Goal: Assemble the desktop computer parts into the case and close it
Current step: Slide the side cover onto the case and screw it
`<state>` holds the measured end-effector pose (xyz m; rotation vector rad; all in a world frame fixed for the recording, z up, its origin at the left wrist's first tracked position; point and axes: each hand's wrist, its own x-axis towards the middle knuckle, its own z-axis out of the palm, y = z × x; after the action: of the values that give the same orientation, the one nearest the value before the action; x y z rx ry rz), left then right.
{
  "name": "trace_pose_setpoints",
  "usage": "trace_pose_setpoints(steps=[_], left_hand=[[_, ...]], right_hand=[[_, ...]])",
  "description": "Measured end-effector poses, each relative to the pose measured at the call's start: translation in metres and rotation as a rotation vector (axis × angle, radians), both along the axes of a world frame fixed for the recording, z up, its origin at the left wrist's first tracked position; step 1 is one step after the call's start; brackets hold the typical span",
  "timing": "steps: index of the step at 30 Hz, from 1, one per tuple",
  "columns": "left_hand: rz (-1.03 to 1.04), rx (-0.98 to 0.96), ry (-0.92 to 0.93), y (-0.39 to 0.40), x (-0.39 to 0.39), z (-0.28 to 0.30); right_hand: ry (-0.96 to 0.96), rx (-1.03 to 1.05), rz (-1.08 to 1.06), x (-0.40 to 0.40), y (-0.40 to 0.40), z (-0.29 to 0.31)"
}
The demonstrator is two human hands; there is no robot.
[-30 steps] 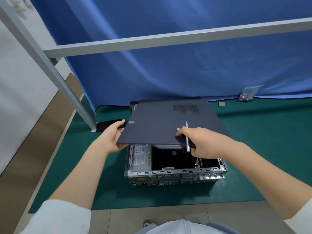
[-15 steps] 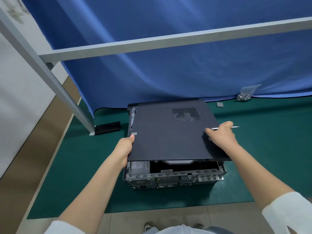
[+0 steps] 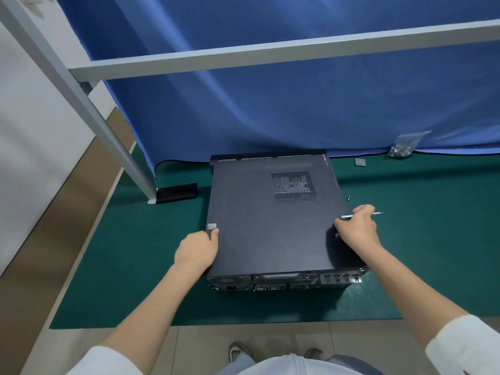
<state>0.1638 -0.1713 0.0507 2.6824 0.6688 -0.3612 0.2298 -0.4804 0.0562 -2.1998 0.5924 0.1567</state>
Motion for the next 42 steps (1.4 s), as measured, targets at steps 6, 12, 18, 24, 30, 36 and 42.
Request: trace_pose_setpoints(steps=[6, 12, 18, 24, 30, 36, 42], left_hand=[[-0.247, 0.347, 0.137, -0.001, 0.006, -0.002], [-0.358, 0.516, 0.114, -0.006, 0.004, 0.002], [-0.486, 0.355, -0.1, -0.029, -0.017, -0.008], [-0.764, 0.239, 0.216, -0.026, -0.026, -0.005], [-0.768, 0.29, 0.181, -0.025, -0.028, -0.007], [-0.76, 0.236, 0.167, -0.028, -0.036, -0.009], [-0.73, 0.201, 0.154, -0.037, -0.048, -0.012]], right_hand=[[0.047, 0.007, 0.002, -0.005, -0.002, 0.0], [0.066, 0.067, 0.05, -0.015, 0.004, 0.0], [-0.071, 0.001, 0.363, -0.038, 0.018, -0.007], [0.144, -0.467, 1.083, -0.061, 0.018, -0.022], [0.007, -0.715, 1.15, -0.062, 0.014, -0.024], [0.031, -0.716, 1.121, -0.068, 0.009, -0.014], [0.06, -0.698, 1.075, -0.078, 0.005, -0.014]])
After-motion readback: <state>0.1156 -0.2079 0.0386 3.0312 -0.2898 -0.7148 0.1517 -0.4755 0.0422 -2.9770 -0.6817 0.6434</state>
